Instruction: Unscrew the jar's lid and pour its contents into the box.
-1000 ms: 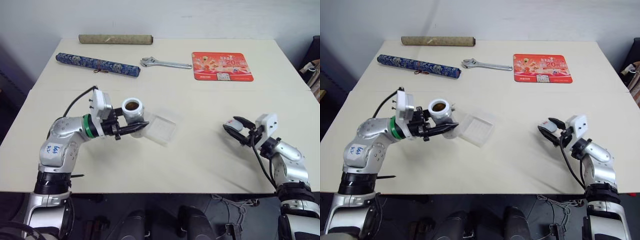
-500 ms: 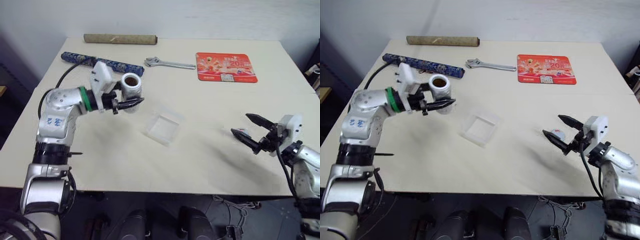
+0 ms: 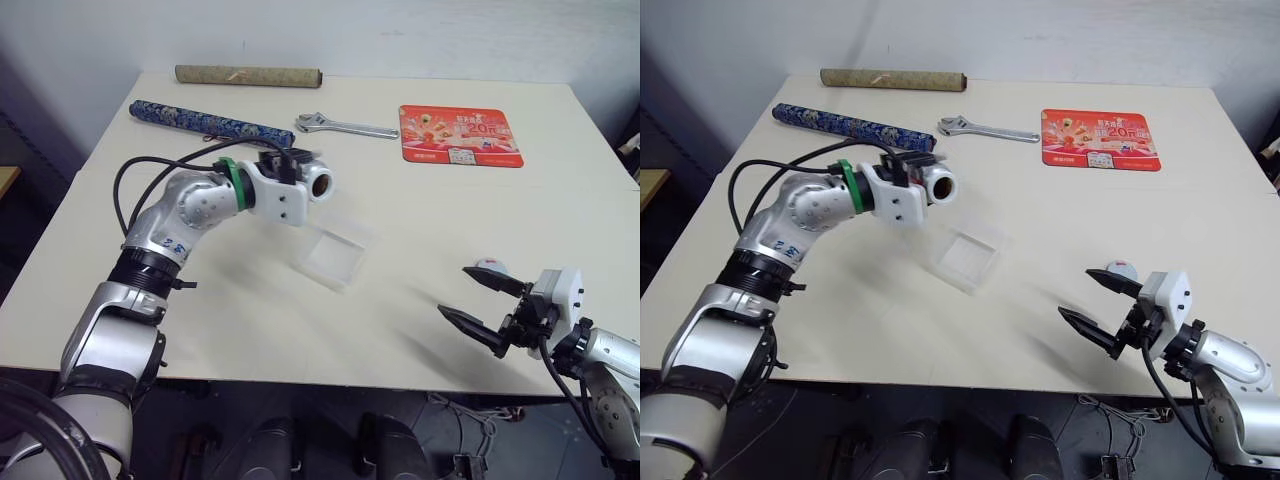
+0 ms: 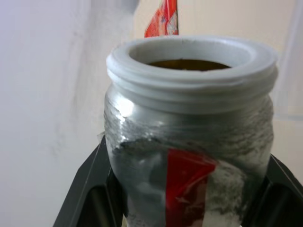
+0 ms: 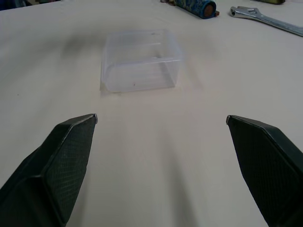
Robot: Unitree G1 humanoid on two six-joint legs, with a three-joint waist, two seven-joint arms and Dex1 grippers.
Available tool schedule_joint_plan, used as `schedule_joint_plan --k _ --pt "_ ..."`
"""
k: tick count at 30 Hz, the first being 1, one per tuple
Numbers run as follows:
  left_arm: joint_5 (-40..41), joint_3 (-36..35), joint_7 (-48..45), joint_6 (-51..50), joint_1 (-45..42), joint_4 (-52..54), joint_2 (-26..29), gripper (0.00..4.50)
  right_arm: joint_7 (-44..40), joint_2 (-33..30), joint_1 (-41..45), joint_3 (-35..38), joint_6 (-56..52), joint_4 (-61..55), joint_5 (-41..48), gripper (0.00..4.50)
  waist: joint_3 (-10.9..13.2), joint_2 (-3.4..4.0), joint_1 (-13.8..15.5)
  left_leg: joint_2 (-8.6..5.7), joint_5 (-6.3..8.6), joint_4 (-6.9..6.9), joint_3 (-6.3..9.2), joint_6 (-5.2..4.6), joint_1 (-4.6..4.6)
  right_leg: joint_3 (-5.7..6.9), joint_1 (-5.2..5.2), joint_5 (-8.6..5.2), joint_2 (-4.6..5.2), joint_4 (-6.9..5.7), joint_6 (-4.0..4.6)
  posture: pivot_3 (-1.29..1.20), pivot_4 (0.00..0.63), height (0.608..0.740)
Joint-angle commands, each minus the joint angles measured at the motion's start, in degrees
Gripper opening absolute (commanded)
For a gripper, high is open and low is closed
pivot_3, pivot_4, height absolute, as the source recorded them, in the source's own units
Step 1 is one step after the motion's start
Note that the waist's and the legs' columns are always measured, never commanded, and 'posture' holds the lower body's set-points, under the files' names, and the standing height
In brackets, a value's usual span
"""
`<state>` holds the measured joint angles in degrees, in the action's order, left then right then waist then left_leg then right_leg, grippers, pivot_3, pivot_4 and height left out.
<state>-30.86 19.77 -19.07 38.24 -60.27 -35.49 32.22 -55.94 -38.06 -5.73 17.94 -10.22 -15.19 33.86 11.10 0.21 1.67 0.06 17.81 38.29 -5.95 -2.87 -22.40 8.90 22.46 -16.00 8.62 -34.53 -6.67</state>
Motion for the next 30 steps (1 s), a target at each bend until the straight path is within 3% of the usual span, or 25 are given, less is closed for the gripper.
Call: schedule_joint_plan --k 1,8,12,22,30 --pt "-13.6 2.9 17.4 1.7 -4.8 -1.5 0.9 2.34 1.5 0.8 -1.0 1.6 1.1 -2.9 0.1 4.48 0.1 -0.1 0.0 0.01 0.0 0.0 0.01 0.0 0.0 0.01 0.0 0.0 0.0 0.0 -0.01 0.0 0.15 0.74" --pt "-34.7 13.0 41.5 2.1 -9.3 -1.1 3.6 2.34 4.8 2.5 -1.1 1.5 1.0 -4.3 0.5 4.48 0.1 -0.15 -0.1 0.01 0.0 -0.1 -0.01 -0.02 0.0 0.0 0.03 0.01 0.01 0.03 -0.02 0.0 0.15 0.74" --pt "-47.5 19.9 55.4 -4.8 -11.1 -1.0 4.6 2.34 7.6 4.0 1.1 1.1 -1.0 -5.7 2.2 4.48 0.1 -0.19 -0.1 0.0 -0.01 -0.09 -0.02 -0.05 -0.02 -0.02 0.05 0.01 0.04 0.02 -0.03 0.0 0.15 0.74" --pt "-61.7 29.0 72.3 -21.2 -11.7 -4.6 4.0 2.34 9.3 4.8 3.4 0.1 -2.9 -6.2 2.5 4.48 0.2 -0.26 0.0 -0.04 -0.03 -0.08 0.02 -0.11 -0.09 0.01 0.09 0.01 0.08 -0.03 -0.03 0.0 0.15 0.74" --pt "-61.4 30.3 73.5 -23.8 -10.9 -3.9 4.4 2.34 9.0 5.6 4.0 -0.1 -2.8 -5.1 2.3 4.48 0.2 -0.3 -0.1 -0.04 -0.03 -0.04 0.02 -0.11 -0.09 0.0 0.11 0.01 0.12 -0.12 -0.03 0.0 0.15 0.74"
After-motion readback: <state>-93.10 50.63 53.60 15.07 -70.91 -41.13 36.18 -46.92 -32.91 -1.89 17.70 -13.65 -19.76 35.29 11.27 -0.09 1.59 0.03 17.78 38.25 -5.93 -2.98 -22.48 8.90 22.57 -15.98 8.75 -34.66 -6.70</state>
